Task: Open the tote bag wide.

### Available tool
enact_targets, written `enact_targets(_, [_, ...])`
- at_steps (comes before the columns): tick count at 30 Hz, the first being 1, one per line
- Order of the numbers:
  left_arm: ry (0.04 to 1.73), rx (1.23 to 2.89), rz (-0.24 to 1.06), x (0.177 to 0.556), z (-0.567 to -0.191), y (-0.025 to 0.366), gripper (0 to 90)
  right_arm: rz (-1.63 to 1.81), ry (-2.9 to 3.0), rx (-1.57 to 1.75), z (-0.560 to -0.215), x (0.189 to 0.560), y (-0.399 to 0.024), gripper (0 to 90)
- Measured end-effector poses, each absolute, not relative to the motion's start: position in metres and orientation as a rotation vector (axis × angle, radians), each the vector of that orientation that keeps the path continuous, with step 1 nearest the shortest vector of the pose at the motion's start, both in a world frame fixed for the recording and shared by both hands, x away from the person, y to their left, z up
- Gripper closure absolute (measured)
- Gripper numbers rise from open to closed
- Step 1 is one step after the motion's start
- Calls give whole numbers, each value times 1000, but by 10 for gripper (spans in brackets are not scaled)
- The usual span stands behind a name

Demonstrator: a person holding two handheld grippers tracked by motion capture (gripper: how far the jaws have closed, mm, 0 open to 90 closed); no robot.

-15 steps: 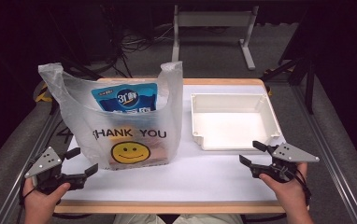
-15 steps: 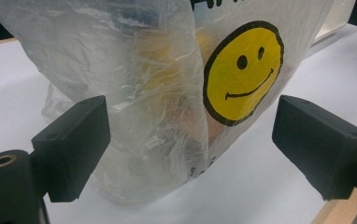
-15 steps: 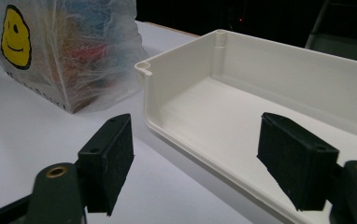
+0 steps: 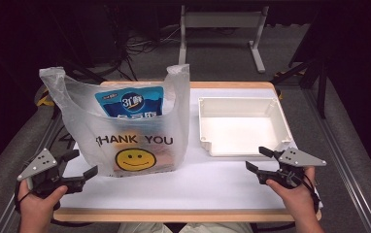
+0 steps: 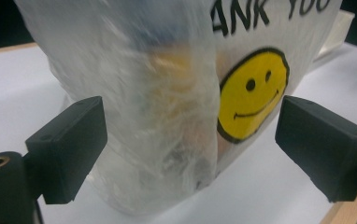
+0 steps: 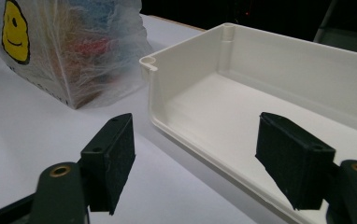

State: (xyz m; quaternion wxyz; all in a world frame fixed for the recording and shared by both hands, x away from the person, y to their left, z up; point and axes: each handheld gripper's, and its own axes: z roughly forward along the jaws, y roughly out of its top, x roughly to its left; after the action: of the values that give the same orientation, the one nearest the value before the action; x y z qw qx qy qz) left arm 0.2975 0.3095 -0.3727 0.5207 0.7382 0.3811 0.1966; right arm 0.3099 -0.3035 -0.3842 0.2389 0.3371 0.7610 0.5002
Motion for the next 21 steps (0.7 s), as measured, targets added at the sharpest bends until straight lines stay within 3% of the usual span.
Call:
enact_targets(5, [883,1767,485,305,-362,309,43,1362,2066,924,-384,311,-301,245])
enact_targets(11, [870,1739,495,311,-356,307,40,1372,2046,926,-381,310,-303,240])
enact_targets(21, [876,1782,472,320,-337,303,107,1390,2087,878,-376,315,-287,236])
